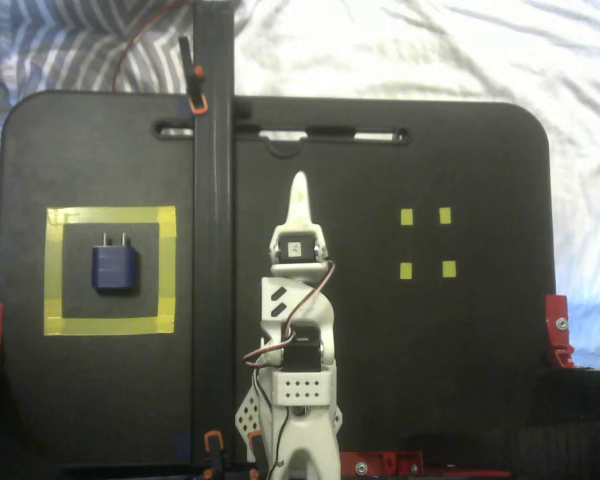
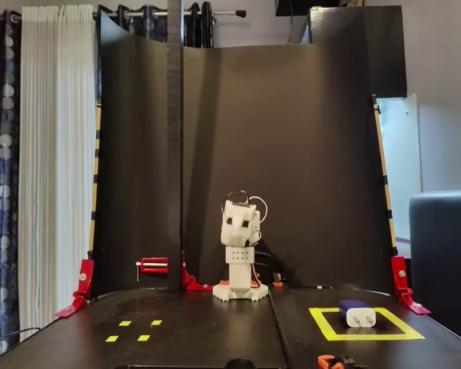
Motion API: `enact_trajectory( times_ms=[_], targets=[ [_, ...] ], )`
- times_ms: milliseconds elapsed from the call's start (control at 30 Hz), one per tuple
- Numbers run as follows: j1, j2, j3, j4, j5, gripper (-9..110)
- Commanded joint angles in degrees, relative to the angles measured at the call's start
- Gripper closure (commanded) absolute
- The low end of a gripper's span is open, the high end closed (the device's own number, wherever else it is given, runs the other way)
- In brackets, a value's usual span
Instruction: Grasp a block and put it in the designated area.
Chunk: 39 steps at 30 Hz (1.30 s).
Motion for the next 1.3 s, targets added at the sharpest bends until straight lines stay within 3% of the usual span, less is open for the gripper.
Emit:
enact_trajectory(
  times_ms=[0, 700, 1267],
  targets=[
    [-0.26, 0.44, 0.26, 2.9, -0.35, 102],
    [-1.23, 0.44, 0.44, 27.25, -0.44, 102],
    [-0.44, 0.44, 0.44, 29.71, 0.0, 102]
  ],
)
